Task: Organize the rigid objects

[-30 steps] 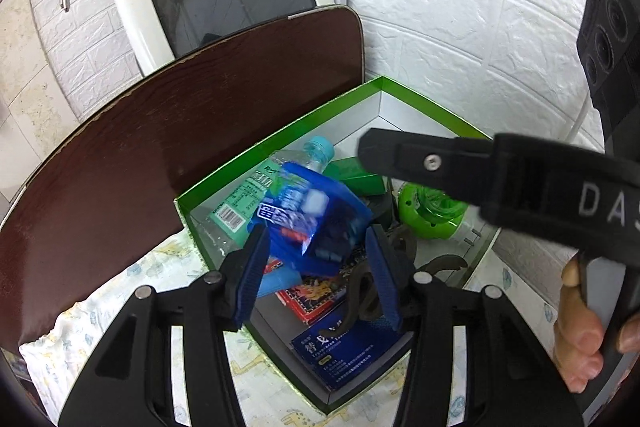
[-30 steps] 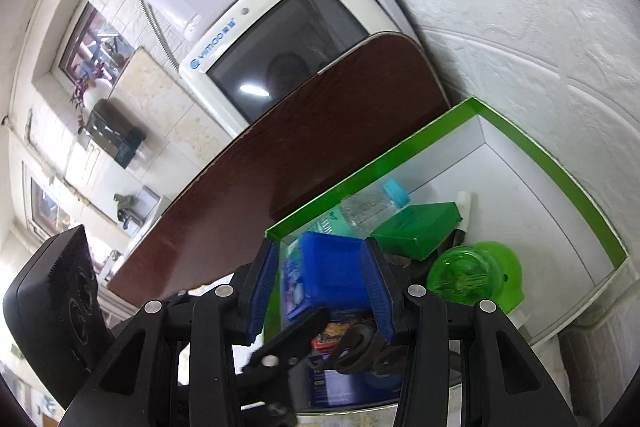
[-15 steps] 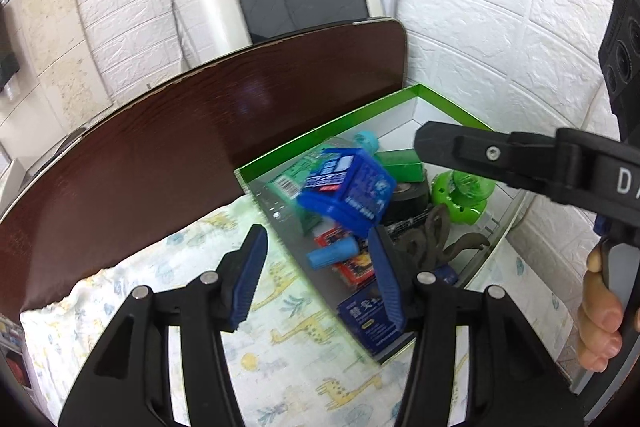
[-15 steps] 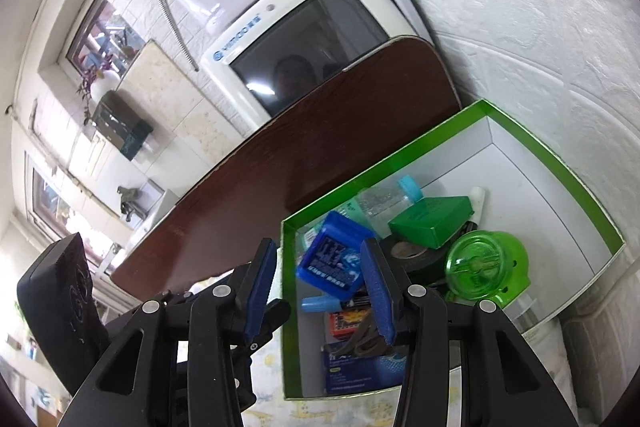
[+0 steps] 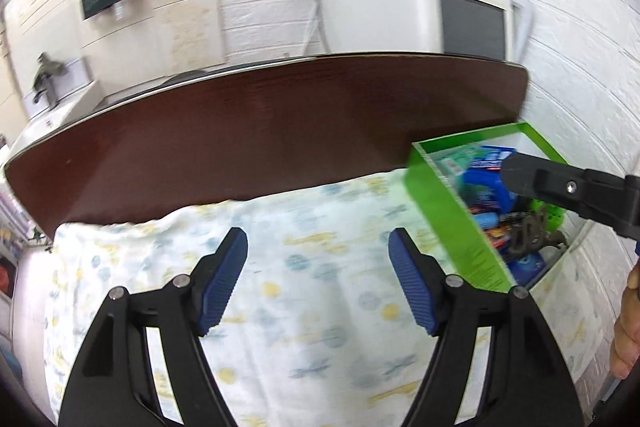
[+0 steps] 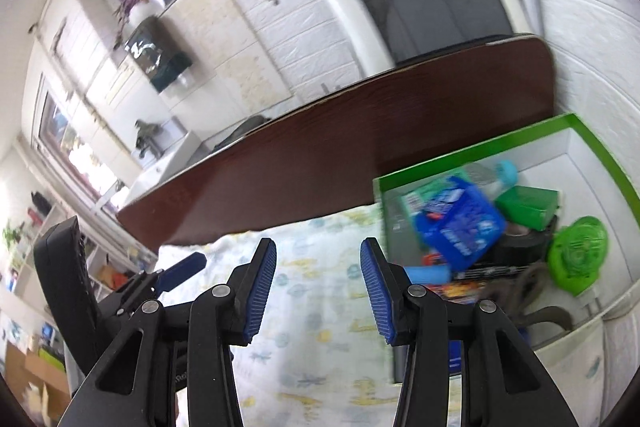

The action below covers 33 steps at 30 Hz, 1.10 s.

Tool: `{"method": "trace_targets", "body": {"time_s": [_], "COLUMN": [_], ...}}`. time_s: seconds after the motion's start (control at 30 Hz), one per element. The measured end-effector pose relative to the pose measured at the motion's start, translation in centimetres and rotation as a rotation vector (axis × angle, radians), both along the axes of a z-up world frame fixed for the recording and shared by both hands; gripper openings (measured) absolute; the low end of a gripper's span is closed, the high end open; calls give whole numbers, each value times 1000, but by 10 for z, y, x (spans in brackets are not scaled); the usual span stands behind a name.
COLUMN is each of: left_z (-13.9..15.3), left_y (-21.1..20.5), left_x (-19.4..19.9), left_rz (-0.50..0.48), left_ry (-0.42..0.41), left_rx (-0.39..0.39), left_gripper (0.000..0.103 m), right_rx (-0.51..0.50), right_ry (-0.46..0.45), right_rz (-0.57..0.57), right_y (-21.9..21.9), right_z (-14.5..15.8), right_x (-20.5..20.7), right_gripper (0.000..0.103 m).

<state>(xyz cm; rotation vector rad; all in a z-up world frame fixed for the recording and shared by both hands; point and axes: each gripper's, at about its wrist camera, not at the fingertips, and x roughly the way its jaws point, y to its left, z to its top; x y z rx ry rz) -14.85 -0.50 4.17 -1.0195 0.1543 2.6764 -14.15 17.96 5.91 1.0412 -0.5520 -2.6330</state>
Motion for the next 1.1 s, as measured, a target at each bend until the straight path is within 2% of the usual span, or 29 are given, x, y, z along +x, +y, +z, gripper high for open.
{"method": "trace_targets", "body": {"time_s": [0.2, 0.27, 0.37, 0.43, 0.57, 0.63, 0.77, 0.87, 1.0, 1.1], "left_z": [3, 5, 7, 9, 10, 8, -3, -15, -19, -20], "left_y": [-36, -40, -35, -23, 8, 25, 56, 71, 84, 84], "left_x": [11, 15, 22, 26, 38, 47, 66, 79, 98, 108], "left_rz": [50, 40, 0, -38, -133, -185, -282, -324, -365, -368], "left_ry": [46, 54, 61, 77, 92, 85, 67, 27, 35, 36], "left_rx": [-9, 9, 53, 52, 58, 71, 90, 85, 51, 68], "left_gripper": [73, 74, 76, 78, 78, 83, 84, 84, 84, 84], "right_rx": [46, 111, 152, 224, 320, 362, 457, 470, 465, 459], "right_ry": [13, 29, 45, 86, 110, 120, 133, 120, 117, 122], "right_rz": [43, 11, -31, -119, -271, -337, -475, -531, -553, -546], "right_y": [-43, -57, -60, -52, -26, -11, 21, 40, 52, 53], "right_z": [3, 4, 5, 10, 17, 17, 7, -7, -20, -26], "right_x": [0, 6, 14, 33, 66, 87, 136, 162, 184, 190], "right_gripper": [46, 46, 46, 46, 49, 62, 70, 73, 73, 73]}}
